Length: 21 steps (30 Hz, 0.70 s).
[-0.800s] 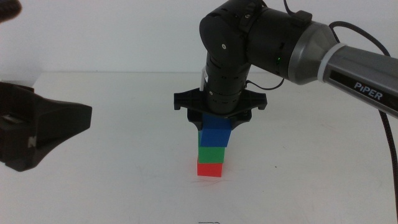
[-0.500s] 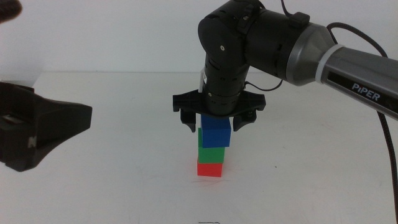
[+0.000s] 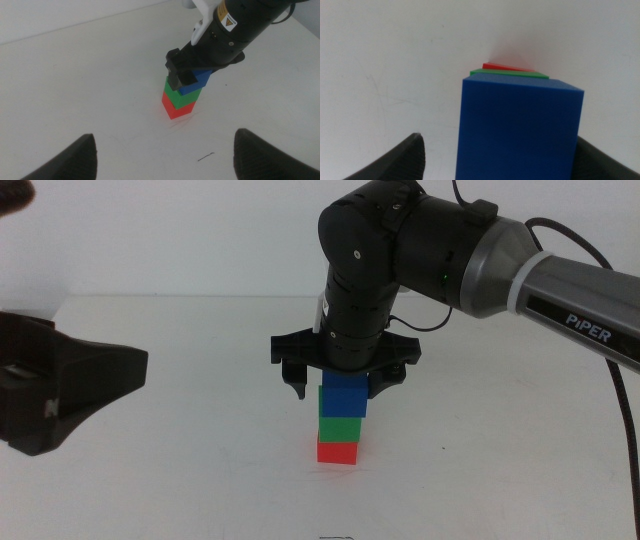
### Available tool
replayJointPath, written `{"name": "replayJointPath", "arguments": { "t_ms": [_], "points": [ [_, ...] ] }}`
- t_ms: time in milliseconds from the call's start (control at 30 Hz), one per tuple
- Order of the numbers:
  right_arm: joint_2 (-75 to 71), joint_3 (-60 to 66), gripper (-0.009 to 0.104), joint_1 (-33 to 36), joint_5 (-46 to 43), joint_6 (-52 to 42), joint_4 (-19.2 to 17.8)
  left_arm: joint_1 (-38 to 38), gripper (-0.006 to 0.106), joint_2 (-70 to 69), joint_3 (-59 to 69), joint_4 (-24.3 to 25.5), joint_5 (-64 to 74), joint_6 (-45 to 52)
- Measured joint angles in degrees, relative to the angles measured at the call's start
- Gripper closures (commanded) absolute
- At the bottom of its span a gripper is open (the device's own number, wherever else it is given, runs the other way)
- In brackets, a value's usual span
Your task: Stack red cubes first, then green, then blue cubes in a specific spot.
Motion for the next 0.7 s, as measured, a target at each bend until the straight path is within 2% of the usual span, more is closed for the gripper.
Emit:
{"name": "replayJointPath", "arguments": {
  "t_ms": [367,700],
  "points": [
    [-2.07,0.11,0.025,-0.42,0.00,-2.98,-0.18,0.00,0.007,0.00,0.00,0.00,0.00,0.00],
    [-16.81,2.15,0.025,-8.00,0.18,-9.66,-1.75,0.00,0.007,0.00,0.00,0.00,0.00,0.00]
  ]
}}
